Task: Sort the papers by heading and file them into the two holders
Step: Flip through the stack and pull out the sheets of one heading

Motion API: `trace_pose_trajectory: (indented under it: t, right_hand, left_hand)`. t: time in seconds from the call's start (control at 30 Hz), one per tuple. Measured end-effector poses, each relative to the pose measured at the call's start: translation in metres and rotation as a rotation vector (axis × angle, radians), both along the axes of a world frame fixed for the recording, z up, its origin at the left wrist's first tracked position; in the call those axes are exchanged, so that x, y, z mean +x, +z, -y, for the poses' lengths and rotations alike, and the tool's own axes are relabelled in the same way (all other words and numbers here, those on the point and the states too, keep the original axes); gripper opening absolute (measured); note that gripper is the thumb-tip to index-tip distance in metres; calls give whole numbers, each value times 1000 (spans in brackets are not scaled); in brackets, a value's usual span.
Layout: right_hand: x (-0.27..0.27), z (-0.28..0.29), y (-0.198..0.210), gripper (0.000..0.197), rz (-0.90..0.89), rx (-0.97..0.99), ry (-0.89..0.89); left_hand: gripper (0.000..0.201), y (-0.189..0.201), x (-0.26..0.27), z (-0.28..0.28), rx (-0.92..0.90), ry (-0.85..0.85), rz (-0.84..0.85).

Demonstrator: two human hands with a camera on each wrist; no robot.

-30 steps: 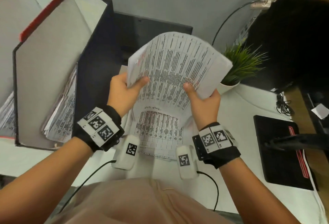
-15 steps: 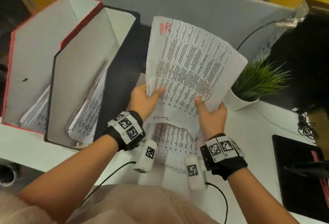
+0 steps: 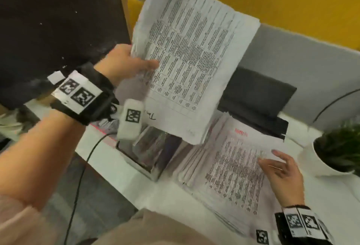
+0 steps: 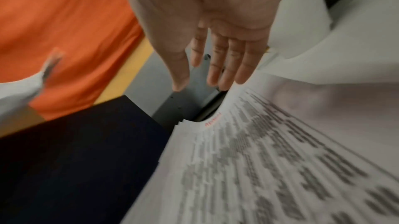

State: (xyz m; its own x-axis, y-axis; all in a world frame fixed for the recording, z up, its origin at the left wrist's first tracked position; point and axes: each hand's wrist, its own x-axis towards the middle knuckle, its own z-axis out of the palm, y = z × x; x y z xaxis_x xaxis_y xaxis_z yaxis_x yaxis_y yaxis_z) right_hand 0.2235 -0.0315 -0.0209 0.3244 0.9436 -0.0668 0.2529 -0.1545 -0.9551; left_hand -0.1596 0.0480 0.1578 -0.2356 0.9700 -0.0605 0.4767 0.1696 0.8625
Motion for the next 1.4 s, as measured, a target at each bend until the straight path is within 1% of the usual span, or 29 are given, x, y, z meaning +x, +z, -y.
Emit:
trace_pose_trajectory:
  t: [0.07,0.2,0.27,0.37,0.47,0.53,0.6,0.67,0.73,0.8,0.93,1.03,1.1,1.2,1.3,1.4]
  right_hand:
    - [5,5,-15,44,53,-96,-50]
    - [10,16,-37,48,249,-257,-120]
    - [9,21,-43,55,355,-309,-110]
    - [7,22,-49,69,482,-375,-82]
    - [4,22,-55,76,492,-395,-102]
    - [3,22,-58,78,498,-407,-115]
    - [3,21,-59,79,505,-424,-119]
    - [5,20,-59,80,512,-442,-107]
    - [6,20,-61,82,518,-456,-88]
    - [7,20,-62,82,513,-461,-93]
    - [5,21,-61,81,501,-458,-96]
    - [6,21,-58,80,481,-433,-71]
    - [7,21,-56,80,478,-420,-55]
    - [6,22,-55,79,469,-423,-44]
    - [7,22,-57,79,471,-421,-34]
    - [7,23,-59,78,476,-414,-39]
  left_hand:
    - [41,5,-34,-3,-105,63,-72]
    - [46,4,-82,-9,-294,136,-162]
    - [46,-3,-96,-12,-327,150,-207]
    - [45,-21,-103,-20,-306,165,-314]
    - [44,-41,-94,-27,-267,165,-529]
    - [44,-54,-86,-32,-259,165,-624]
    - [42,-68,-80,-37,-285,163,-651]
    - [35,-81,-75,-43,-320,151,-651]
    - [31,-93,-70,-49,-374,102,-677]
    - [32,-104,-65,-54,-423,35,-719]
    - [32,-118,-61,-59,-449,-67,-783]
    - [43,-127,-63,-59,-454,-124,-777]
    - [49,-128,-66,-58,-420,-131,-766]
    - [41,-119,-70,-57,-303,-89,-715]
    - [27,-95,-65,-55,-84,-1,-593]
    - [20,-63,-40,-49,211,56,-490]
